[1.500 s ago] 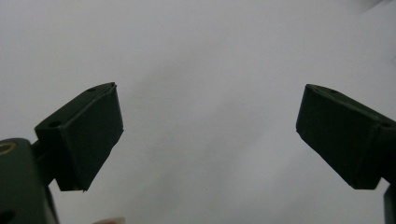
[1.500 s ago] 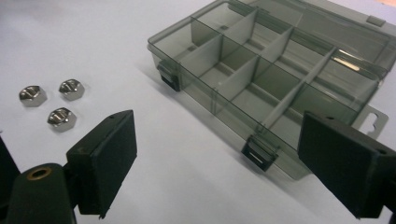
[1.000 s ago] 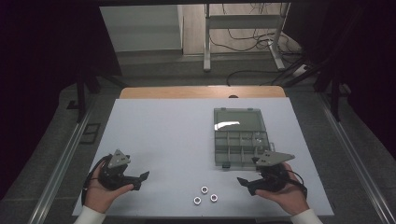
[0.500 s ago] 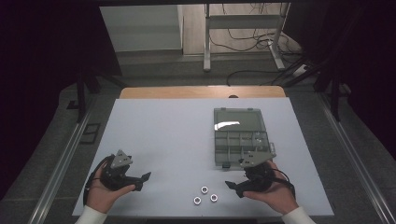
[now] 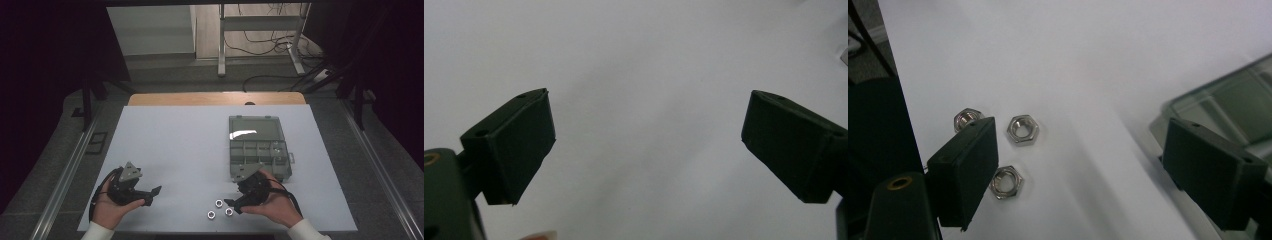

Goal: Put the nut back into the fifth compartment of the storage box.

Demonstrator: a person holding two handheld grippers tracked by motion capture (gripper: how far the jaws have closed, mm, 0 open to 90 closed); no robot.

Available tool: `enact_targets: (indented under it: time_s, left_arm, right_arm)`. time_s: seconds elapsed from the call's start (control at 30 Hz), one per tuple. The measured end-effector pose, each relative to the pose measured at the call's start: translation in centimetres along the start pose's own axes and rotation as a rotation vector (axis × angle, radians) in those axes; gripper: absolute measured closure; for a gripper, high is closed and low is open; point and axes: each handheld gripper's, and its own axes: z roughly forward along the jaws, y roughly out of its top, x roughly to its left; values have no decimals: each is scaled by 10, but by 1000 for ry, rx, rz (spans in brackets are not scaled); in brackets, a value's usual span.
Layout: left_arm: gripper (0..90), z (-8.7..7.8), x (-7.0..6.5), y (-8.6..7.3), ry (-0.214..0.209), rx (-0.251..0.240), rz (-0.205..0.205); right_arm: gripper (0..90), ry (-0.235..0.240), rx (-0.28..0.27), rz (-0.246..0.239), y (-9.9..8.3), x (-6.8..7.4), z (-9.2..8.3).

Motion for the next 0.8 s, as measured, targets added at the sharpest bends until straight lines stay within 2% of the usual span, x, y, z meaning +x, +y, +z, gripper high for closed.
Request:
enact_targets:
  time_s: [0.3, 0.43, 0.63, 0.8]
  left_arm:
    - [73, 0, -1, -1, -2, 5, 8]
    - [73, 0, -1, 0, -1, 7, 12]
    - [73, 1, -1, 0, -2, 9, 14]
    - [73, 2, -1, -1, -3, 11, 16]
  right_arm:
    - [169, 18, 66, -48, 8, 6, 18]
    - [184, 36, 112, -66, 11, 9, 28]
    - [211, 49, 146, -91, 13, 11, 36]
    - [271, 71, 176, -143, 18, 13, 45]
